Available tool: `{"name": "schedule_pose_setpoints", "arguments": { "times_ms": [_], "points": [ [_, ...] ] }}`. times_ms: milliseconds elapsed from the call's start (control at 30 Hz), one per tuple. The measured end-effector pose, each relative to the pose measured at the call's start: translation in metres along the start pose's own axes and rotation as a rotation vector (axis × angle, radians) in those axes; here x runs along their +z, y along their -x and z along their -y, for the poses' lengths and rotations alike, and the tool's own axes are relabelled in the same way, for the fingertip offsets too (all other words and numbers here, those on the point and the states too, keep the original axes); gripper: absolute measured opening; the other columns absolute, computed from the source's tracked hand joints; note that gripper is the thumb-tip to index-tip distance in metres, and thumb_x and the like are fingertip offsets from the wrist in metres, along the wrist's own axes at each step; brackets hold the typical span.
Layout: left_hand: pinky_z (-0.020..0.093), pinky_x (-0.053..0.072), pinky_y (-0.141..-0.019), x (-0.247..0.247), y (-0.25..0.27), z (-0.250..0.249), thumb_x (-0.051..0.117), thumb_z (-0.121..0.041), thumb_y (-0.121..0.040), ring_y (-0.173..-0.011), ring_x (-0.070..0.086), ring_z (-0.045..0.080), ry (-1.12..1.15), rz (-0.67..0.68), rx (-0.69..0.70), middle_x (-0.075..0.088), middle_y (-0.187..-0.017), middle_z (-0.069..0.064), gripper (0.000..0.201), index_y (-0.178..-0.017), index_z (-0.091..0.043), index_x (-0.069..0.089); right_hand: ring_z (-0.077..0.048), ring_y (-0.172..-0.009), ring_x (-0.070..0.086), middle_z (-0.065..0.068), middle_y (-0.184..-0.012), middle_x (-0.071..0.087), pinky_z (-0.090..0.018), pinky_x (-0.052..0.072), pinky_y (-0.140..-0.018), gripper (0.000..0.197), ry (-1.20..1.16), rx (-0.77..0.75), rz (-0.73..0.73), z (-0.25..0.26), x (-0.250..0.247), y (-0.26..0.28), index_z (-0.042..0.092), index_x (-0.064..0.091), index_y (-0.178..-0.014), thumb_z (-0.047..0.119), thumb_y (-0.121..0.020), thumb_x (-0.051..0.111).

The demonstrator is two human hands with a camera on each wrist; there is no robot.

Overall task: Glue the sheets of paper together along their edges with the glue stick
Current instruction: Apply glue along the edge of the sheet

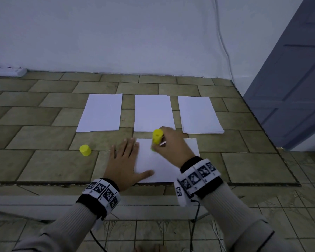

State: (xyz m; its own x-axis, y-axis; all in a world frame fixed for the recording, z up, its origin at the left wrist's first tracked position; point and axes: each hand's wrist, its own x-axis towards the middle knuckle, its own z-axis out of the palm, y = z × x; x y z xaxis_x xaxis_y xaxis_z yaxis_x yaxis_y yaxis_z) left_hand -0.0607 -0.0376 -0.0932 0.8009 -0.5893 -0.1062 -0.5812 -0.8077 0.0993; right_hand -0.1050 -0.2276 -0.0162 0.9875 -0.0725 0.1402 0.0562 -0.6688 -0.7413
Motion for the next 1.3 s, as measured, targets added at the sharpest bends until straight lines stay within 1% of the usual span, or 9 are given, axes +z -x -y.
{"name": "schedule_pose_setpoints", "arguments": {
  "times_ms": [133,333,433,500,633,800,900,1167,1300],
  "points": [
    [0.056,-0.006,-0.118,0.000,0.000,0.000,-0.009,-0.100,-0.056,-0.150,-0.013,0.021,-0.010,0.006,-0.001,-0.011,-0.163,0.002,0.130,-0.156,-0.016,-0.005,-0.024,-0.087,0.057,-0.009,-0.093,0.058,-0.044,0.052,-0.078,0.018,0.055,-0.024,0.100,0.017,0.029,-0.007,0.011,0.054,-0.090,0.015,-0.081,0.068],
    [0.056,-0.004,-0.119,-0.002,0.002,-0.002,-0.005,-0.100,-0.057,-0.150,-0.011,0.020,0.025,-0.009,-0.006,-0.009,-0.164,0.002,0.130,-0.156,-0.015,0.000,-0.024,-0.082,0.056,-0.008,-0.088,0.057,-0.040,0.051,-0.073,0.011,0.141,-0.017,0.108,0.012,0.024,-0.005,0.011,0.051,-0.086,0.014,-0.082,0.061],
    [0.055,-0.006,-0.119,-0.002,0.002,-0.001,-0.005,-0.099,-0.057,-0.149,-0.013,0.020,0.008,0.001,-0.014,-0.012,-0.163,0.001,0.129,-0.156,-0.016,-0.002,-0.019,-0.068,0.049,0.001,-0.072,0.048,-0.036,0.047,-0.062,0.022,0.139,0.008,0.049,-0.006,0.004,0.006,0.022,0.040,-0.070,0.014,-0.081,0.057],
    [0.054,-0.006,-0.119,-0.002,0.002,-0.001,-0.006,-0.099,-0.057,-0.149,-0.013,0.020,0.005,0.001,-0.015,-0.011,-0.163,0.001,0.129,-0.156,-0.016,-0.002,-0.018,-0.061,0.046,0.001,-0.066,0.045,-0.037,0.045,-0.057,0.026,0.131,0.015,-0.045,-0.022,-0.014,0.016,0.019,0.039,-0.066,0.012,-0.082,0.058],
    [0.055,-0.005,-0.119,0.000,0.001,0.000,-0.007,-0.099,-0.056,-0.150,-0.012,0.021,-0.014,-0.002,-0.010,-0.010,-0.163,0.002,0.130,-0.156,-0.015,-0.001,-0.023,-0.063,0.057,-0.008,-0.068,0.058,-0.040,0.052,-0.060,0.017,0.167,0.069,-0.182,-0.052,-0.050,0.036,0.005,0.052,-0.071,0.011,-0.080,0.066],
    [0.056,-0.004,-0.119,0.000,0.001,-0.001,-0.007,-0.097,-0.060,-0.150,-0.009,0.021,0.001,-0.016,-0.003,-0.007,-0.164,0.002,0.126,-0.156,-0.015,0.004,-0.024,-0.065,0.060,-0.010,-0.068,0.061,-0.038,0.052,-0.061,0.016,0.211,0.133,-0.240,-0.070,-0.075,0.050,0.004,0.055,-0.075,0.010,-0.078,0.070],
    [0.055,-0.004,-0.119,0.001,0.002,-0.001,-0.010,-0.088,-0.071,-0.150,-0.006,0.022,0.015,-0.044,-0.001,-0.004,-0.164,0.003,0.114,-0.156,-0.015,0.007,-0.018,-0.063,0.058,-0.007,-0.067,0.060,-0.026,0.047,-0.055,0.017,0.176,0.064,-0.261,-0.058,-0.067,0.051,0.006,0.054,-0.074,0.011,-0.081,0.068],
    [0.053,-0.002,-0.118,0.000,0.000,0.002,-0.037,-0.068,-0.071,-0.150,-0.006,0.019,0.056,-0.047,0.008,-0.004,-0.164,0.000,0.109,-0.156,-0.017,0.008,-0.018,-0.081,0.063,-0.006,-0.090,0.062,-0.036,0.056,-0.073,0.015,-0.155,-0.125,0.132,0.003,0.007,0.053,0.007,0.062,-0.086,0.013,-0.078,0.072],
    [0.063,0.015,-0.114,0.000,0.001,0.007,-0.019,-0.061,-0.090,-0.149,0.014,0.031,0.052,0.014,0.058,0.014,-0.161,0.009,0.093,-0.153,-0.008,0.024,-0.021,-0.083,0.060,-0.008,-0.093,0.060,-0.043,0.054,-0.075,0.020,-0.091,-0.192,0.201,0.012,0.027,0.047,0.008,0.060,-0.092,0.017,-0.079,0.073]
  ]
}}
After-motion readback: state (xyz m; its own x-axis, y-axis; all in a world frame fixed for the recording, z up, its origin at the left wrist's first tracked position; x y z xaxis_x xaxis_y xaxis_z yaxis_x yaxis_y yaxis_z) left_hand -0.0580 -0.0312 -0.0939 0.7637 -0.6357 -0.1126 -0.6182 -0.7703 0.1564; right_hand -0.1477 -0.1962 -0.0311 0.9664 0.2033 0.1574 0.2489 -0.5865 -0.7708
